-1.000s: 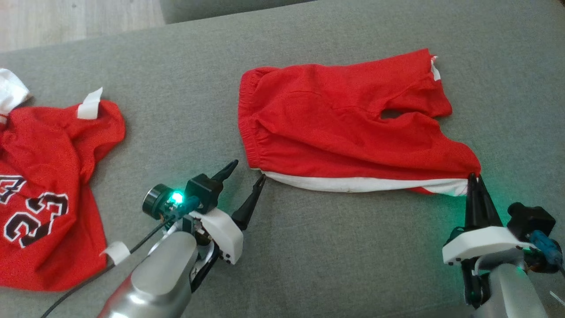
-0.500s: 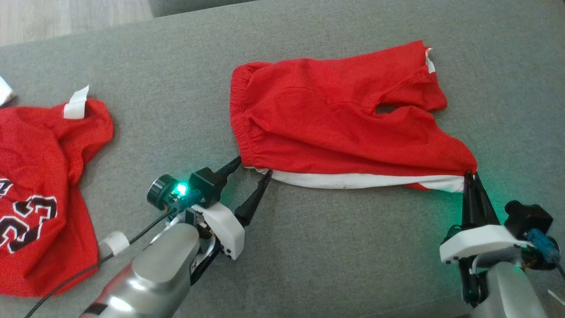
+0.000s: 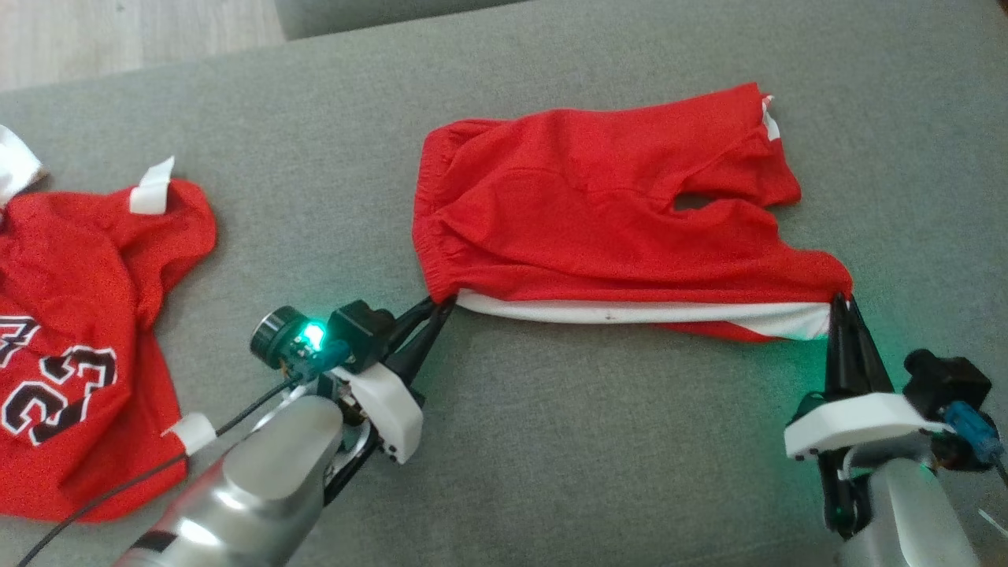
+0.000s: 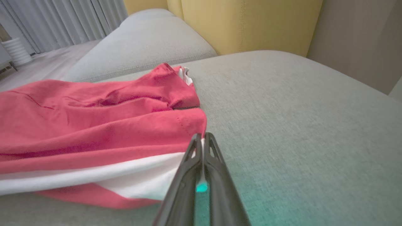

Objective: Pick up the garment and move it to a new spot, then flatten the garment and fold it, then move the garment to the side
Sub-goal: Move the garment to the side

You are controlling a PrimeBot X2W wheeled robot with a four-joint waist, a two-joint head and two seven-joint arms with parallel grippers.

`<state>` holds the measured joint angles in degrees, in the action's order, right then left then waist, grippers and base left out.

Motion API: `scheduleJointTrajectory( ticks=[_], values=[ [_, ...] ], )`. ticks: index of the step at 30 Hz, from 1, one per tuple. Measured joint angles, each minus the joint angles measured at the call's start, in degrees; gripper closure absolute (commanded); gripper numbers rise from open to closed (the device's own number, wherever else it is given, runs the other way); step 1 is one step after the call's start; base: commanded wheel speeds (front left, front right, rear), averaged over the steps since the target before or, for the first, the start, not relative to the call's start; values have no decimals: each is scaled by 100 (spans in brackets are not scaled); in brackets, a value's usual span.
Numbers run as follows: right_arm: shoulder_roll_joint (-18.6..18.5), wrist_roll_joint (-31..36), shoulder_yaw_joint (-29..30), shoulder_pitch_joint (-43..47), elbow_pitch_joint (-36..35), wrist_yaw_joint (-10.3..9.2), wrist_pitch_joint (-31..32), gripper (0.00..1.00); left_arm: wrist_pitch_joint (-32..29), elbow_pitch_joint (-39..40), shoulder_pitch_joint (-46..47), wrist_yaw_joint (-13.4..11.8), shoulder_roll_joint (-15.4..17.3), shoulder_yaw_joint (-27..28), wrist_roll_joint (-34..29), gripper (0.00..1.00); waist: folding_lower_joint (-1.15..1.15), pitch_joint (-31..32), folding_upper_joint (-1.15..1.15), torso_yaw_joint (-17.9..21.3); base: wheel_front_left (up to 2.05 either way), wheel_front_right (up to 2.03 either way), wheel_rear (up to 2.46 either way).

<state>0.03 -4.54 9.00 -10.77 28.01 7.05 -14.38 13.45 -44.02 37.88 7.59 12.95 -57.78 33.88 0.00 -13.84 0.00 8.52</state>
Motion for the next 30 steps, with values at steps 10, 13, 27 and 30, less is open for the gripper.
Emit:
scheduleJointTrajectory(
  ticks=[10,13,27,30],
  values=[
    [-1,-68,-366,-400,-918,0,243,100,-247,546,491,0,658,-210,-19,100,0,477,0,-159,0,0,0],
    [-7,63,-560,-872,-1287,0,588,100,-521,854,1063,0,910,-232,-15,100,0,647,0,-189,0,0,0],
    [-906,-459,-1069,-3167,-1042,0,1389,100,-1288,1346,2409,-11,1380,-36,655,100,-1,1387,0,-170,0,0,0],
    [-1074,-566,-1098,-3255,-876,0,1397,100,-1315,1406,2430,-11,1361,3,761,100,-1,1459,0,-210,0,0,0]
  ],
)
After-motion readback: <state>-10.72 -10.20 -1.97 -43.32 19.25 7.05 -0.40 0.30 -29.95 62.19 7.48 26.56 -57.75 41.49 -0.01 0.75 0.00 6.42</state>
